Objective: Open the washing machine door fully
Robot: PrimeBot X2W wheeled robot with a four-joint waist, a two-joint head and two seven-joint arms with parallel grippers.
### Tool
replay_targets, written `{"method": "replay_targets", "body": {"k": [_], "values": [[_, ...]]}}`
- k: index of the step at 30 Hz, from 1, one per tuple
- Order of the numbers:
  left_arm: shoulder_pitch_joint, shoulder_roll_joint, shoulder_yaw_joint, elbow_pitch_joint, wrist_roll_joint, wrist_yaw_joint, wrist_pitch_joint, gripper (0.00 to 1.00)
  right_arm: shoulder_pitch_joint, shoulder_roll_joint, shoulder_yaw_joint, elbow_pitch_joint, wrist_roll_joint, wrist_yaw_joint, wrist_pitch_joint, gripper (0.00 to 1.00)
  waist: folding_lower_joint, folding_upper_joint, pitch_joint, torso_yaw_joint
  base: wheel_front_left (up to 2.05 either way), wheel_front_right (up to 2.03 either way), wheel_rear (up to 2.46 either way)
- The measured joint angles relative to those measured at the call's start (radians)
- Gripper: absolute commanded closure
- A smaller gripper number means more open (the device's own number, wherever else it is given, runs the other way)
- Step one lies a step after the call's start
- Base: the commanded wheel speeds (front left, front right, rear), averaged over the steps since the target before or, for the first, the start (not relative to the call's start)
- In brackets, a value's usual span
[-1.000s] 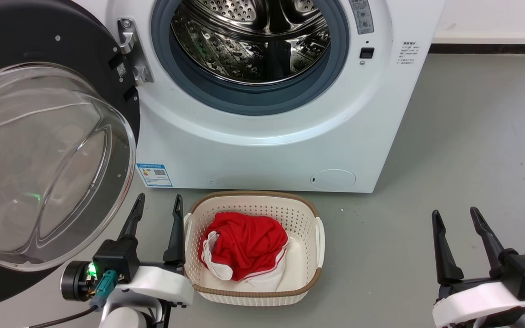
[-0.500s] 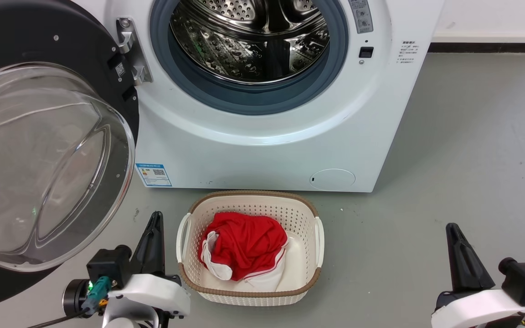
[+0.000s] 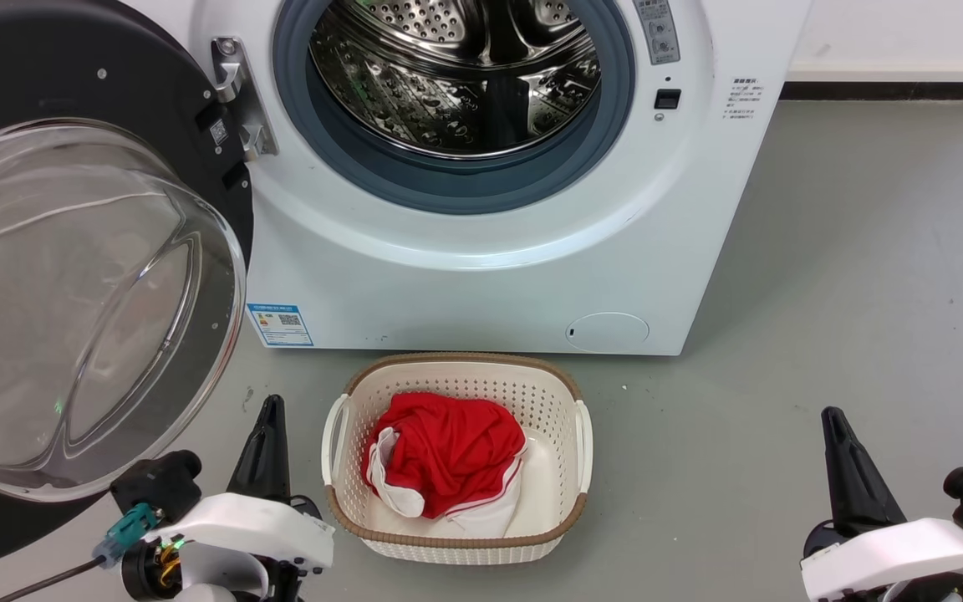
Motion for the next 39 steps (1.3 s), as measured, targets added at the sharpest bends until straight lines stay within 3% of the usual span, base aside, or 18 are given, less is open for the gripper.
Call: {"method": "replay_targets", "body": {"k": [39], "values": [[-0.004,-0.020,0.095,0.011,-0.540,-0.060,0.139,1.00,-0.065,-0.014,-0.010,0.083,0.590,0.000,0.085,1.00,0.0000,0.0000,-0.017,-0.012,0.00,0.00,0.00]]}}
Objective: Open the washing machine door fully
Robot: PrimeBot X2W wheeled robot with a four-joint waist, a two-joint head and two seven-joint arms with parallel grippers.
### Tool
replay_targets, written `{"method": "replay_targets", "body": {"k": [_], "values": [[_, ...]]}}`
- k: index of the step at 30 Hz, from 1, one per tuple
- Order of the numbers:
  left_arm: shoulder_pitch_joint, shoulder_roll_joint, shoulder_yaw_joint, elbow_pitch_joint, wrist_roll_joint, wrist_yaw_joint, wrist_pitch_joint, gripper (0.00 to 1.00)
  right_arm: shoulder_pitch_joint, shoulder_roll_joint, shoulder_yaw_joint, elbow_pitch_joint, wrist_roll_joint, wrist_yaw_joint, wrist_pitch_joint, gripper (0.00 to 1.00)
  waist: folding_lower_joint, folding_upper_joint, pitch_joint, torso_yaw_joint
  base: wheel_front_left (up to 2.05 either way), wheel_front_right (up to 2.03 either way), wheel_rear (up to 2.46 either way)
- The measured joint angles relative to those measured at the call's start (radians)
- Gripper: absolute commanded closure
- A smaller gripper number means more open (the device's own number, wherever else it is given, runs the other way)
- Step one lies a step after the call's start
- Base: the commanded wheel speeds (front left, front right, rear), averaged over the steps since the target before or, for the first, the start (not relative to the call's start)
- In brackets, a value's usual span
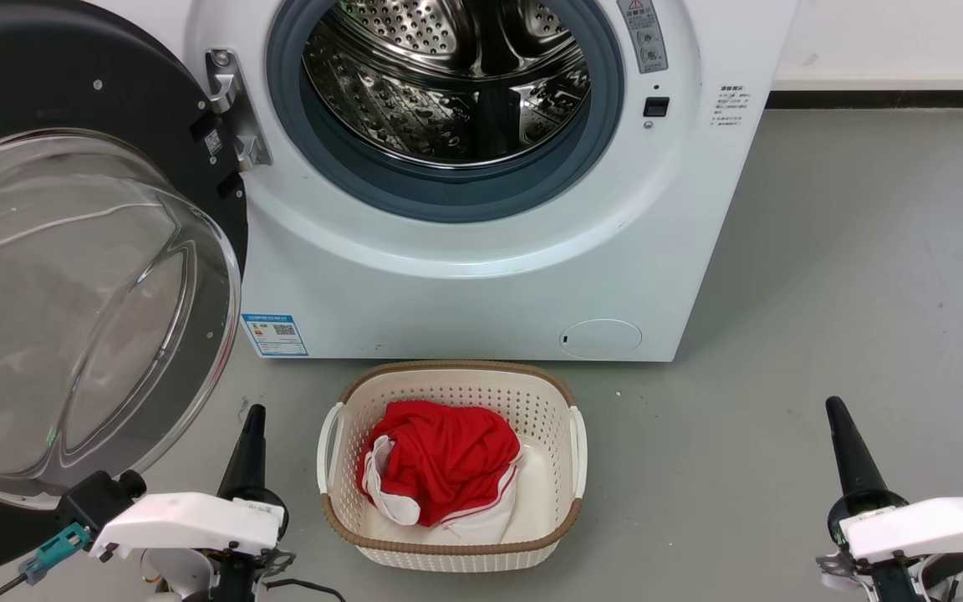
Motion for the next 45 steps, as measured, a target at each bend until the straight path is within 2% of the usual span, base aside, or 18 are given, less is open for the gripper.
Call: {"method": "replay_targets", "body": {"k": [45], "values": [[-0.011,-0.020,0.073,0.010,-0.406,-0.050,0.105,1.00,-0.055,-0.001,-0.026,0.062,0.431,0.000,0.079,1.00,0.0000,0.0000,-0.019,-0.013,0.00,0.00,0.00]]}}
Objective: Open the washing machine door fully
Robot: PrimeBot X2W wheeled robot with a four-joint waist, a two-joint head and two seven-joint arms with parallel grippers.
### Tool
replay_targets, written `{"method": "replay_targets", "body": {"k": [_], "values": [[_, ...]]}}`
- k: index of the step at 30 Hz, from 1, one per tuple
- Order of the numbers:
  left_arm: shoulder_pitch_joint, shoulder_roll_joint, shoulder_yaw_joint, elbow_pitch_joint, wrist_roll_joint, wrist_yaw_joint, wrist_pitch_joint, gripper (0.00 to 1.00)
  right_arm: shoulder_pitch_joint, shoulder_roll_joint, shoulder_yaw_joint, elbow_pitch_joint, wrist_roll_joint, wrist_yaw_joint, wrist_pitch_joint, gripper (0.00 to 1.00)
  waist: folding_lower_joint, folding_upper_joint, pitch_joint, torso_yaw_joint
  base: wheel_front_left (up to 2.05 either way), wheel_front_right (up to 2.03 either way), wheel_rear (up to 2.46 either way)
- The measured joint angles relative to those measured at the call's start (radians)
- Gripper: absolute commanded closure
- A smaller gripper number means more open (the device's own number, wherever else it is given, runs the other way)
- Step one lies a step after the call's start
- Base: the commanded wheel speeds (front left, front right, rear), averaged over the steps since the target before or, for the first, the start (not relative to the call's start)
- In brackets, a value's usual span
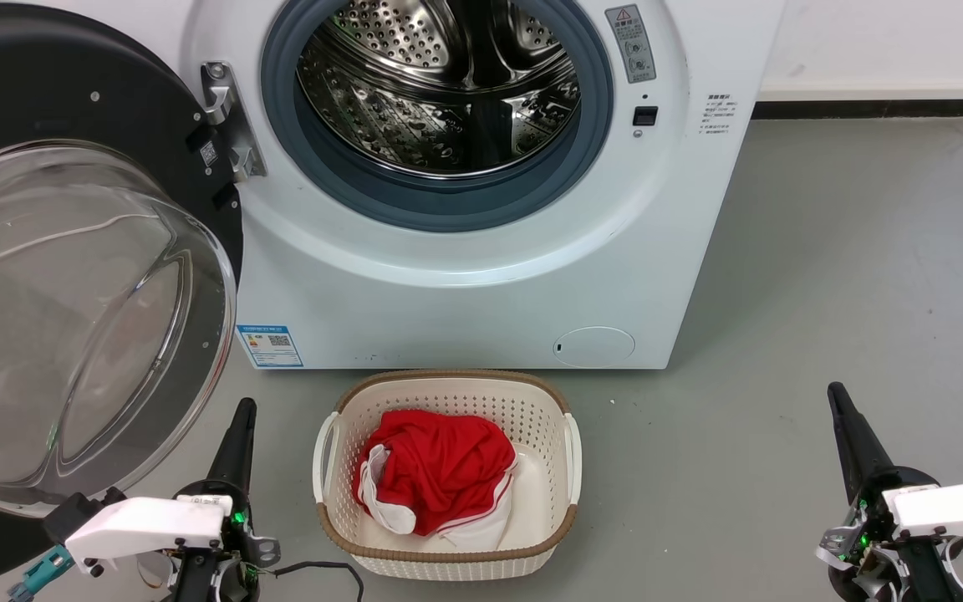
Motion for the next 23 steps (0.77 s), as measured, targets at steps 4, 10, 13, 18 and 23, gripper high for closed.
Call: {"method": "replay_targets", "body": {"k": [4,10,13,18,23], "values": [[0.000,-0.001,0.007,0.001,-0.030,-0.003,0.008,1.00,-0.003,0.000,-0.003,0.004,0.032,0.000,0.007,1.00,0.0000,0.0000,-0.002,-0.001,0.00,0.00,0.00],[-0.001,-0.003,0.014,0.002,-0.073,-0.008,0.020,1.00,-0.006,0.001,-0.006,0.010,0.075,0.000,0.016,1.00,0.0000,0.0000,-0.004,-0.003,0.00,0.00,0.00],[-0.001,-0.004,0.017,0.002,-0.093,-0.011,0.025,1.00,-0.009,0.001,-0.008,0.013,0.097,0.000,0.017,1.00,0.0000,0.0000,-0.005,-0.004,0.00,0.00,0.00],[-0.001,-0.005,0.022,0.003,-0.127,-0.014,0.033,1.00,-0.019,0.001,-0.011,0.017,0.131,0.000,0.026,1.00,0.0000,0.0000,-0.007,-0.005,0.00,0.00,0.00],[-0.002,-0.006,0.027,0.004,-0.157,-0.017,0.041,1.00,-0.020,0.002,-0.014,0.023,0.163,0.000,0.033,1.00,0.0000,0.0000,-0.009,-0.007,0.00,0.00,0.00]]}}
